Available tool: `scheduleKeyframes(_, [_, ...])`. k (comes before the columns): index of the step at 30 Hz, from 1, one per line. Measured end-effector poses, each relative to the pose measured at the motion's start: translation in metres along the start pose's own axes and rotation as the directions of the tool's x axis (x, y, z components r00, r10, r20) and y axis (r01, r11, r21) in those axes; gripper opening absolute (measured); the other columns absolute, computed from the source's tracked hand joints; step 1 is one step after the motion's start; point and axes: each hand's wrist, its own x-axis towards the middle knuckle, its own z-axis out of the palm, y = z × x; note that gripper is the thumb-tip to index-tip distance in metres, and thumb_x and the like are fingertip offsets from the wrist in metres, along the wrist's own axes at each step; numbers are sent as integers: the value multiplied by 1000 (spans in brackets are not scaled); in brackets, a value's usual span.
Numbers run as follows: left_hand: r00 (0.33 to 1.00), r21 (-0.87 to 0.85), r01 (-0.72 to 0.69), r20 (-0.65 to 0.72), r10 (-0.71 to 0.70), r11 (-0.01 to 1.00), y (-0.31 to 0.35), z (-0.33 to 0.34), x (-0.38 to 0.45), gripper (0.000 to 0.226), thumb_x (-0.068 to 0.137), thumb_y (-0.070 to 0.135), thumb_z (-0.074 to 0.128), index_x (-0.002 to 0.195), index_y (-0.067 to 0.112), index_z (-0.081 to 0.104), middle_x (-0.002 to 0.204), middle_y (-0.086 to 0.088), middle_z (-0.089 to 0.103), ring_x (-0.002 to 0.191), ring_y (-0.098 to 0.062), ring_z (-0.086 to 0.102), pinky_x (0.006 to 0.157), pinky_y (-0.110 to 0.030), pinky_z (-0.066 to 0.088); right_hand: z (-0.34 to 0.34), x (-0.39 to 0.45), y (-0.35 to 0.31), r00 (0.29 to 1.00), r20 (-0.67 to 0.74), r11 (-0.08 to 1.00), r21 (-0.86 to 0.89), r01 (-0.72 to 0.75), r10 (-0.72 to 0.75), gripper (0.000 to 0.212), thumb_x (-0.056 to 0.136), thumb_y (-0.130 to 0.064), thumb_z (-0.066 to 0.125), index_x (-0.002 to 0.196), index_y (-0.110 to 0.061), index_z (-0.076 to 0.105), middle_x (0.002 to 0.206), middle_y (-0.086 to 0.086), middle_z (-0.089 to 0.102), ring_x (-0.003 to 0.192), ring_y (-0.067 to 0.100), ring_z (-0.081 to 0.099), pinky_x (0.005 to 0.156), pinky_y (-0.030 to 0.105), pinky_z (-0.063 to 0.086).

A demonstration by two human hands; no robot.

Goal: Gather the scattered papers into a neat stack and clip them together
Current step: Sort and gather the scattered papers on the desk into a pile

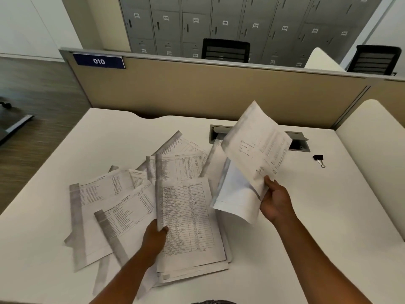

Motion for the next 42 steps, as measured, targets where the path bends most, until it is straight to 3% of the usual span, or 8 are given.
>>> scheduleKeyframes(9, [999, -94, 13, 33, -10, 995, 4, 1, -6, 33, 104, 30, 44, 131, 14, 55, 120, -6, 67, 107, -24, 64, 99, -44, 51, -7, -6, 29, 997, 17, 969, -240, -64, 70, 27, 101, -6, 54, 123, -10, 68, 116, 10, 76, 94, 25, 76, 74, 37, 63])
scheduleKeyframes(15, [991, -175, 50, 132, -27, 983, 12, -3, -6, 65, 93, 67, 30, 135, 25, 56, 130, 0, 63, 122, -23, 57, 111, -48, 40, -46, -8, 80, 993, -83, 709, -696, -115, 80, 35, 96, 2, 60, 129, -8, 67, 120, 7, 74, 106, 28, 70, 97, 44, 56])
scheduleKeyframes(20, [987, -149, -2, 159, 26, 989, 9, -3, -7, 71, 82, 62, 62, 140, 22, 50, 129, 8, 63, 122, -17, 57, 100, -32, 48, -48, -19, 100, 996, 4, 499, -866, -39, 84, 48, 81, 13, 62, 112, -23, 68, 119, 4, 74, 105, 20, 70, 95, 38, 58])
scheduleKeyframes(24, [991, -131, -17, 130, 34, 991, 13, -1, -11, 56, 81, 54, 69, 128, 29, 53, 108, 15, 65, 98, 0, 58, 69, -16, 47, -42, -28, 110, 987, 112, 335, -940, 67, 116, 67, 78, 12, 62, 137, -20, 55, 127, -2, 67, 114, 17, 64, 96, 31, 56])
scheduleKeyframes(30, [997, -70, 13, 72, -8, 997, 12, 6, -12, 60, 88, 15, 72, 142, 12, 45, 137, -10, 57, 122, -28, 56, 105, -45, 47, -37, -35, 121, 930, 283, 147, -956, 254, 233, 81, 81, 3, 61, 154, -26, 38, 142, -4, 58, 122, 13, 59, 102, 26, 52])
scheduleKeyframes(37, [958, 184, -287, 72, 278, 940, 55, 1, -27, 54, 97, 16, 58, 147, 20, 38, 137, 6, 49, 130, -21, 47, 108, -37, 42, -22, -24, 87, 957, 248, 237, -931, 278, -148, 91, 82, -27, 85, 155, -20, 31, 149, 5, 43, 128, 19, 52, 99, 31, 48])
scheduleKeyframes(40, [851, 365, -519, 137, 507, 773, 93, -12, -35, 38, 98, 17, 56, 133, 27, 49, 117, 9, 60, 104, -13, 61, 78, -10, 44, 1, -23, 47, 841, 385, 131, -878, 461, -382, 103, 73, -33, 91, 156, -17, 30, 154, 7, 34, 137, 22, 43, 111, 39, 43])
scheduleKeyframes(42, [759, 483, -626, 202, 618, 611, 118, -21, -39, 34, 97, 15, 55, 127, 31, 53, 109, 4, 68, 91, -17, 65, 69, -19, 50, 22, -24, 17, 738, 509, 24, -816, 578, -443, 105, 70, -37, 93, 154, -19, 33, 154, -1, 37, 139, 15, 39, 113, 31, 37])
